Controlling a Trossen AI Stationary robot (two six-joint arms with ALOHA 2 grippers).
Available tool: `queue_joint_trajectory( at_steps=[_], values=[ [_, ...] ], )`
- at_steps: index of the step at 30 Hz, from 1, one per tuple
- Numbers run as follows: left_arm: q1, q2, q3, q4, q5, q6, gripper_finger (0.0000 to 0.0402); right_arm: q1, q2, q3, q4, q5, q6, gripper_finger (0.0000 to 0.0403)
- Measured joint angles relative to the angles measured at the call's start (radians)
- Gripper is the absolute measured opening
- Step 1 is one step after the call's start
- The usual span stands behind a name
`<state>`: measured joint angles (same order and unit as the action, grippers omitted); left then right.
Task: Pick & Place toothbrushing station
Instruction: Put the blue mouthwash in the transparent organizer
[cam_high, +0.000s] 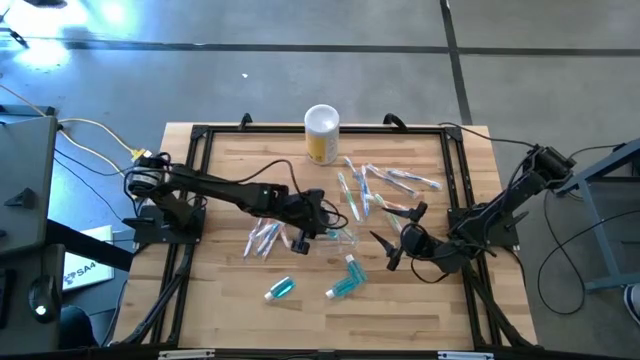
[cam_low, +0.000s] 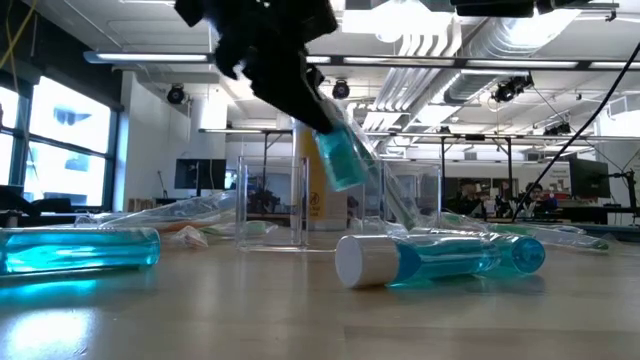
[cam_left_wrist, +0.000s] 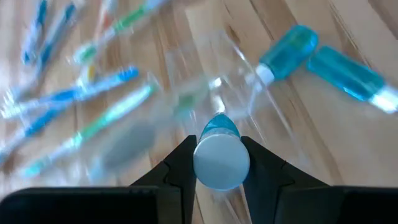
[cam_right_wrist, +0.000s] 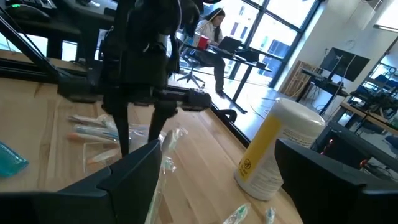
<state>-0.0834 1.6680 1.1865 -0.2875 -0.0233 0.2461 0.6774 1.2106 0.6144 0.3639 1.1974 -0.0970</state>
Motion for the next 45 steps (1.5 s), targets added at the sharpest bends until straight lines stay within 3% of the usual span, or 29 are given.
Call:
queue_joint_trajectory(
  at_steps=[18,30,38,45],
  values=[
    [-0.004,0.204,0.253,-0.314,-0.108,0.042,0.009,-0.053,0.001,0.0,-0.103,-0.108,0.116,0.0307],
    [-0.004,0.243,0.281,-0.308,-0.126,0.038,0.0092,-0.052,0.001,0.0,-0.163,-0.113,0.181,0.0307],
    [-0.005,0.243,0.287,-0.308,-0.126,0.009,0.0215,-0.052,0.001,0.0,-0.17,-0.132,0.183,0.0307],
    [-0.005,0.238,0.287,-0.306,-0.148,0.01,0.0241,-0.052,0.001,0.0,-0.174,-0.132,0.183,0.0307]
  ],
)
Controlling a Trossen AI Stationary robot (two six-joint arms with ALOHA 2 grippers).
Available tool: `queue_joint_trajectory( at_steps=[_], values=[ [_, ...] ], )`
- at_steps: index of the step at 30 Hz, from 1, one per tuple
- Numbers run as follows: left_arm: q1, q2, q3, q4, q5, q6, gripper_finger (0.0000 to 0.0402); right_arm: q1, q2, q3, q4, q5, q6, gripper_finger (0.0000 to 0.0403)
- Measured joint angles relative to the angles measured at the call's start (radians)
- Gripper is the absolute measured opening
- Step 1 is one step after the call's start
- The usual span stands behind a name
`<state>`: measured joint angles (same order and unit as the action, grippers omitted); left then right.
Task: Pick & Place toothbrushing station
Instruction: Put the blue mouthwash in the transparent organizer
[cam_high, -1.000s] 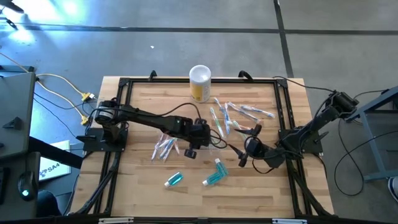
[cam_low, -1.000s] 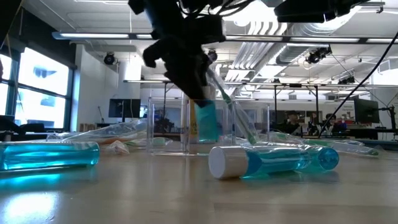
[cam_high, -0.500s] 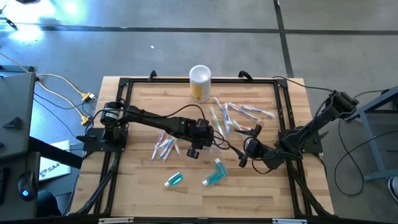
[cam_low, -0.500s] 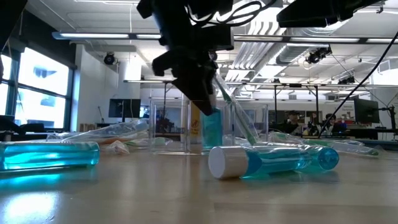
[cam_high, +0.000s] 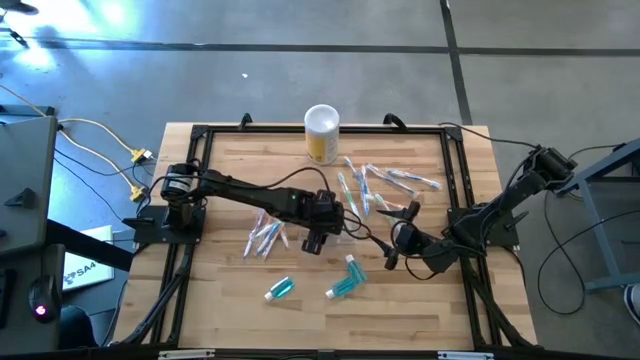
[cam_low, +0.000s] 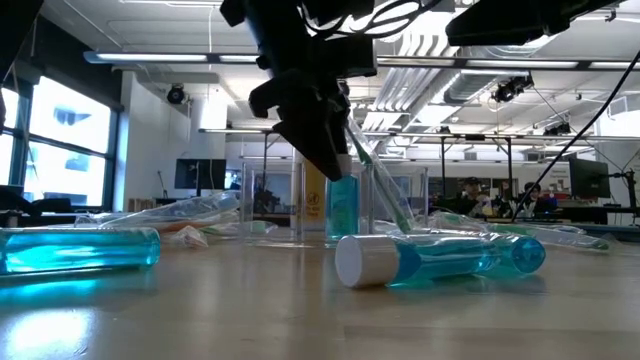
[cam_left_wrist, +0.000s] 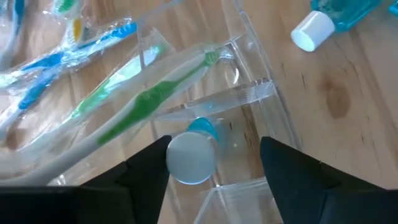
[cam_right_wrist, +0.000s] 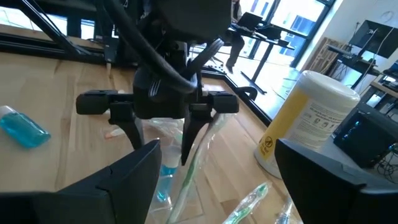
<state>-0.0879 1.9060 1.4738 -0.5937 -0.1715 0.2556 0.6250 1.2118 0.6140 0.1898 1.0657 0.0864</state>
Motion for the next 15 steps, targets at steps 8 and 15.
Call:
queue_joint_trajectory(
  at_steps=[8,15],
  values=[
    [-0.029,0.0,0.0,-0.009,-0.119,0.026,0.0243,0.0,0.0,0.0,0.0,-0.002,0.0,0.0307],
    [-0.091,0.0,0.026,-0.043,-0.243,0.091,0.0243,0.0,0.0,0.0,0.0,-0.003,-0.001,0.0307]
  ],
)
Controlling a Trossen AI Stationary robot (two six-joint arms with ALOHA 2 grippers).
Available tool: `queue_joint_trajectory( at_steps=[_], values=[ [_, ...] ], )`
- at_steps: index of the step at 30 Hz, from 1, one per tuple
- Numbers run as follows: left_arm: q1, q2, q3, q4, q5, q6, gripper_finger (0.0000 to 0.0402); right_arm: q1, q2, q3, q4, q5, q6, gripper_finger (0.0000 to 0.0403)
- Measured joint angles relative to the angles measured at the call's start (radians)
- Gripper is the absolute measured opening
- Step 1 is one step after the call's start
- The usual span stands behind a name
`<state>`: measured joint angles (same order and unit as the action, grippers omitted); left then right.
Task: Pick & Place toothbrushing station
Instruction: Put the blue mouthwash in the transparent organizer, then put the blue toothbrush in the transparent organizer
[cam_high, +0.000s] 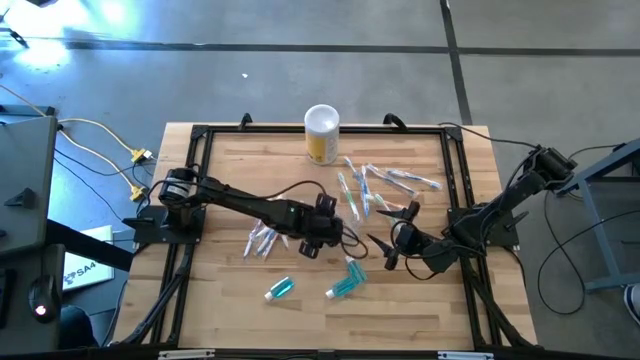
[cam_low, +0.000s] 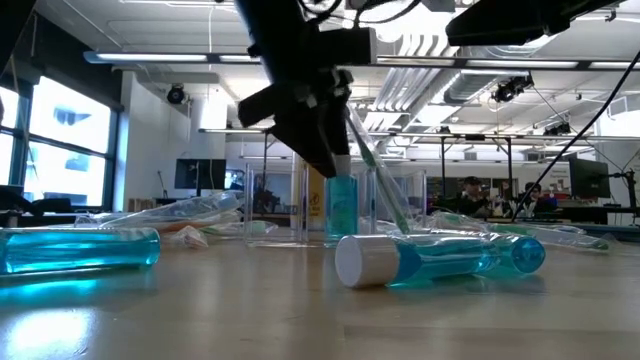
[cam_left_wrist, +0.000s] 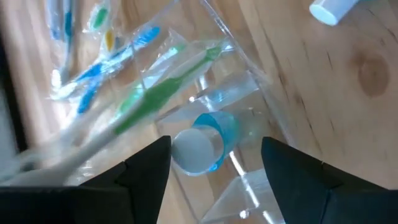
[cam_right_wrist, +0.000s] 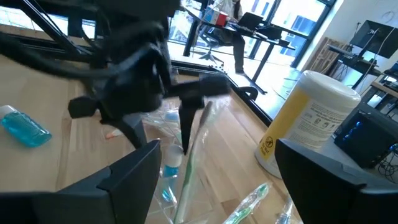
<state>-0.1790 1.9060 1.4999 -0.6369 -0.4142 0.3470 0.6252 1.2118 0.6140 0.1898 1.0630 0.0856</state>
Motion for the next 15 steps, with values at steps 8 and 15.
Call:
queue_joint_trajectory(
  at_steps=[8,15],
  values=[
    [-0.056,-0.002,0.155,-0.148,-0.163,-0.012,0.0244,0.0,0.0,0.0,0.0,0.0,0.0,0.0307],
    [-0.112,-0.002,0.295,-0.496,-0.235,-0.192,0.0244,0.001,0.0,0.0,0.0,-0.003,0.0,0.0307]
  ],
)
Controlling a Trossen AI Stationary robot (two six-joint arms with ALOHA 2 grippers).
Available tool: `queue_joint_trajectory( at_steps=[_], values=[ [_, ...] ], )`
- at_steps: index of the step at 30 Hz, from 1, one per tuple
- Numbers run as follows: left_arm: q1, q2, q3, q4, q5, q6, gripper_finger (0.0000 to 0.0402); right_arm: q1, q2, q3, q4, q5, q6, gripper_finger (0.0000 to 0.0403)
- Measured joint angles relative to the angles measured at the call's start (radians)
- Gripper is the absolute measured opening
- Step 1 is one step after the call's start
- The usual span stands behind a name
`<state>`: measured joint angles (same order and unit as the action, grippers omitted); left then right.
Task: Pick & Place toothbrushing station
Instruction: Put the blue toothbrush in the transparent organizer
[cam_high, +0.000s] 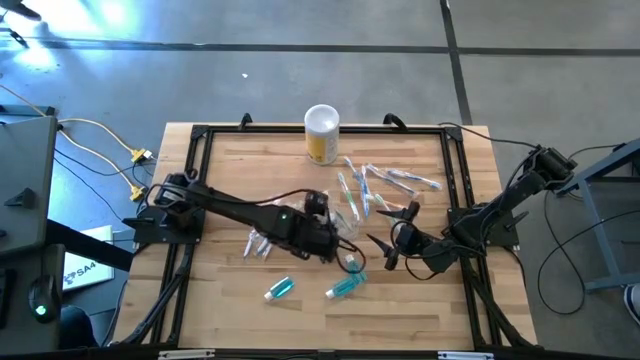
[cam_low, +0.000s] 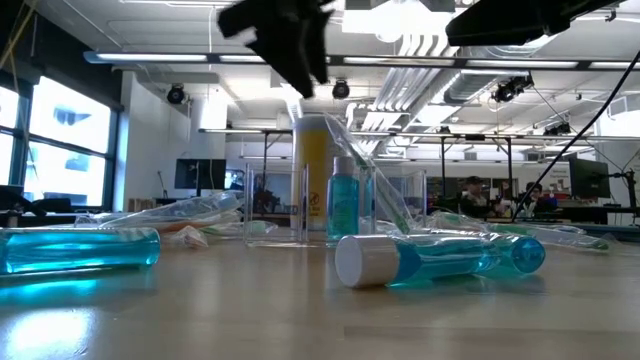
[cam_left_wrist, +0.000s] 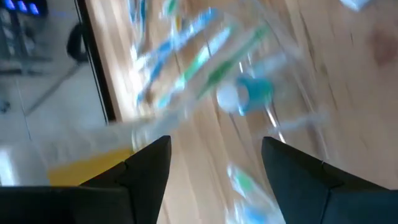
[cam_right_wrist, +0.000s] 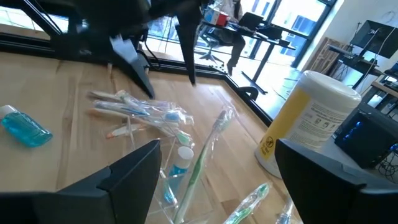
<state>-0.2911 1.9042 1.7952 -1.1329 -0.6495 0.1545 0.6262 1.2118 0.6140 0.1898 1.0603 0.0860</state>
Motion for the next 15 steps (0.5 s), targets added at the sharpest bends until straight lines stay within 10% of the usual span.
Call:
queue_joint_trajectory(
  at_steps=[8,15],
  values=[
    [0.004,0.0,0.006,-0.359,0.08,-0.34,0.0244,0.0,0.0,0.0,-0.007,-0.024,0.0,0.0307],
    [0.052,0.0,-0.094,-0.366,0.248,-0.345,0.0244,0.0,0.0,0.0,-0.008,-0.074,0.022,0.0307]
  ],
)
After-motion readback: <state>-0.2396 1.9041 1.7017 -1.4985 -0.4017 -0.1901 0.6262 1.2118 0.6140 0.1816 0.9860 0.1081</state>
